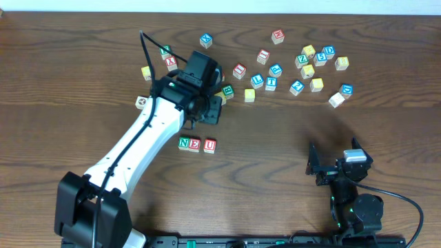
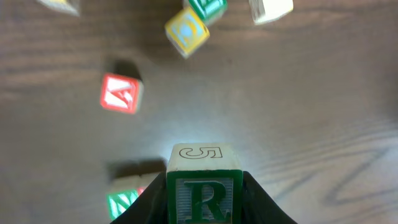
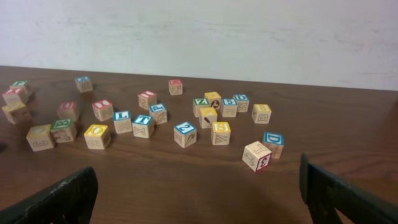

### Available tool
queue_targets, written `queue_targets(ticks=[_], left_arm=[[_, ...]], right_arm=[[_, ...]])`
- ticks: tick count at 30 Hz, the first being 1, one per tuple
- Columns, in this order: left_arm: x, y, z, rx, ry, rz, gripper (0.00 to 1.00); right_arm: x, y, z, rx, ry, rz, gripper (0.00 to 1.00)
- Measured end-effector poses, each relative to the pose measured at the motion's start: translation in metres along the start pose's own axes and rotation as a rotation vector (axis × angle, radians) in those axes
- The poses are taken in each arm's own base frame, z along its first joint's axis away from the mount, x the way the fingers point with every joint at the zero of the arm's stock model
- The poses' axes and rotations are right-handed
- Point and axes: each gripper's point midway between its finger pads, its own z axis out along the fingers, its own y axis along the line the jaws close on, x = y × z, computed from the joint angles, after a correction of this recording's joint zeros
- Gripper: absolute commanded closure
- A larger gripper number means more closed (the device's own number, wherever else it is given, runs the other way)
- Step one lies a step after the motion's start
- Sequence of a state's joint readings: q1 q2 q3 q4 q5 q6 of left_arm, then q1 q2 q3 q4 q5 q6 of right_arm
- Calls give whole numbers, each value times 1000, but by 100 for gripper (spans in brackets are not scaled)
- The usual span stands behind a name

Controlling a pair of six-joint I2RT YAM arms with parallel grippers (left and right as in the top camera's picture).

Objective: Spell out NEURIPS
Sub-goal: 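Lift the green R block and carry it right of the U block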

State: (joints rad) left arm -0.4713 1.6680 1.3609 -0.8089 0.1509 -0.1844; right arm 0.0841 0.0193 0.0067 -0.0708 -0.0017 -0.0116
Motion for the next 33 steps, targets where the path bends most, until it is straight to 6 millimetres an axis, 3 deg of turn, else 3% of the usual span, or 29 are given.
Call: queue_targets(ticks=[3, 9, 13, 18, 27, 33], left_arm=[[9, -13, 1, 7, 26, 9, 86], [28, -58, 3, 36, 46, 110, 86], [40, -74, 7, 11, 49, 176, 86], [62, -74, 24, -29, 72, 212, 86], [85, -57, 61, -51, 66, 177, 86], [96, -51, 71, -58, 78, 167, 86]], right_arm=[[0, 0, 0, 0, 0, 0, 1], [0, 0, 0, 0, 0, 0, 1], [0, 0, 0, 0, 0, 0, 1], [0, 0, 0, 0, 0, 0, 1], [0, 0, 0, 0, 0, 0, 1], [0, 0, 0, 0, 0, 0, 1]])
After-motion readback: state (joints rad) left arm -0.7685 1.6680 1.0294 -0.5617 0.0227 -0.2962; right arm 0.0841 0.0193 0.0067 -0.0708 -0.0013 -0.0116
